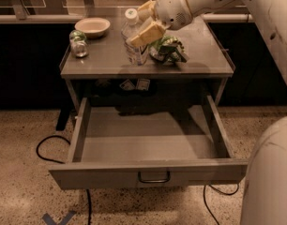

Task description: Pick blue plastic bottle from top drawer and place on counter

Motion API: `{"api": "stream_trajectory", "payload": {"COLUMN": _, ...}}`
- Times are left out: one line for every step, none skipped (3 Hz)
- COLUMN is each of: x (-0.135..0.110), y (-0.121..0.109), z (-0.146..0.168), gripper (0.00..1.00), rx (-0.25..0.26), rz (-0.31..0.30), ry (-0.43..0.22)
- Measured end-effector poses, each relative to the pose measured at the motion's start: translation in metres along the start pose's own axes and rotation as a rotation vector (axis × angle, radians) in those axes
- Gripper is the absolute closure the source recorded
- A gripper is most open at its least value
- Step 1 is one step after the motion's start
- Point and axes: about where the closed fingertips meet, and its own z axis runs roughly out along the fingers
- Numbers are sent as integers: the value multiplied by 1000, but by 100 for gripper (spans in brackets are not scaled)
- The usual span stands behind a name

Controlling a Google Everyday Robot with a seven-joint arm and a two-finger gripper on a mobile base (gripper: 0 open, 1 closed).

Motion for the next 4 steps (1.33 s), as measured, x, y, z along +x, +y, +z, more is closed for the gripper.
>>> {"api": "stream_trajectory", "payload": {"x": 0, "y": 0, "z": 0, "gripper": 100, "rx": 0, "rz": 0, "ry": 0}}
{"api": "stream_trajectory", "payload": {"x": 8, "y": -9, "z": 4, "gripper": 100, "rx": -30, "rz": 46, "ry": -54}}
{"api": "stream_trajectory", "payload": {"x": 9, "y": -21, "z": -1, "gripper": 100, "rx": -15, "rz": 42, "ry": -86}}
{"api": "stream_trajectory", "payload": {"x": 8, "y": -21, "z": -2, "gripper": 100, "rx": -14, "rz": 40, "ry": -85}}
